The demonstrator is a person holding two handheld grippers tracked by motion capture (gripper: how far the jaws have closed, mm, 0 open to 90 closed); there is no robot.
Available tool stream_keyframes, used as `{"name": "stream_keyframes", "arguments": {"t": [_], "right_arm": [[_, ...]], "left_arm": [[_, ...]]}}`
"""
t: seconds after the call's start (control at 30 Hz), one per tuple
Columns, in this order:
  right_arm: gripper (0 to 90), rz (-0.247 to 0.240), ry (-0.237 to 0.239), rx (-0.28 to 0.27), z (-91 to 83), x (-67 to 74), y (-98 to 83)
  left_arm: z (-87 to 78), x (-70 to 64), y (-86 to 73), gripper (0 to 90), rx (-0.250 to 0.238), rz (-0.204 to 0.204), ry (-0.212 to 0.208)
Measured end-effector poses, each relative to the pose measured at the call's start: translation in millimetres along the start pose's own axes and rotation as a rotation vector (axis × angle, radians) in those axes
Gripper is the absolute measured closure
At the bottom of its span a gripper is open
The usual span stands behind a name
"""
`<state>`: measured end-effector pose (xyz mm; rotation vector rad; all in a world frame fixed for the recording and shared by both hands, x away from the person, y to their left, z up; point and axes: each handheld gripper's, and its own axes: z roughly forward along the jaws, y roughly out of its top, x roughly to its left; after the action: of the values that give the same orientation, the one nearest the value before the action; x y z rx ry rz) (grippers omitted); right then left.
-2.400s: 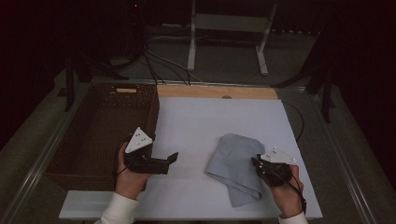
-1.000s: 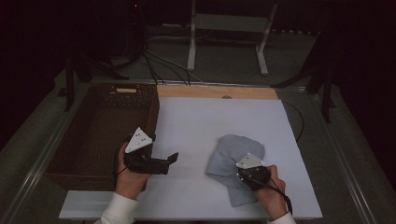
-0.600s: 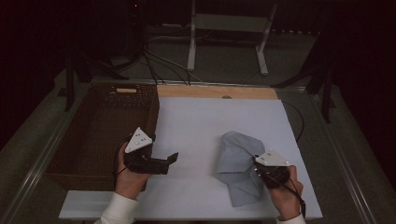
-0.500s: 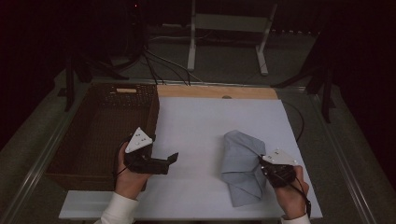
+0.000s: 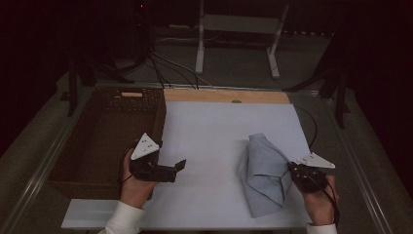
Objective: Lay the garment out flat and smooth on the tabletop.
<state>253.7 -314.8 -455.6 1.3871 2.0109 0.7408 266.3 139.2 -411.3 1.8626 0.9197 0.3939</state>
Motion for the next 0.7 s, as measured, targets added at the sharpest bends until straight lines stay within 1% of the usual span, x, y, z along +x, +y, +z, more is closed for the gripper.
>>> {"name": "stream_keyframes", "arguments": {"t": [0.07, 0.2, 0.3, 0.47, 0.63, 0.7], "right_arm": [[80.7, -0.005, 0.013, -0.011, -0.8, 2.8, 1.4], [73.7, -0.021, 0.055, -0.031, -1.9, 10.3, 4.8], [62.0, -0.046, 0.08, -0.037, -2.3, 17.1, 8.2], [45.6, -0.048, 0.103, -0.05, -2.6, 26.7, 14.7], [34.7, -0.049, 0.112, -0.073, -3.8, 35.9, 22.3], [31.8, -0.049, 0.127, -0.088, -5.0, 39.7, 25.5]], "left_arm": [[0.0, 0.0, 0.0, 0.3, 0.0, 0.0, 0.0], [0.0, 0.0, 0.0, 0.2, 0.0, 0.0, 0.0], [0.0, 0.1, -0.1, 0.2, 0.001, 0.001, 0.001], [0.0, 0.2, 0.0, 0.2, 0.001, 0.0, 0.001], [0.1, 0.2, -0.1, 0.2, 0.001, 0.0, 0.001], [0.1, 0.2, 0.0, 0.2, 0.002, 0.0, 0.001]]}}
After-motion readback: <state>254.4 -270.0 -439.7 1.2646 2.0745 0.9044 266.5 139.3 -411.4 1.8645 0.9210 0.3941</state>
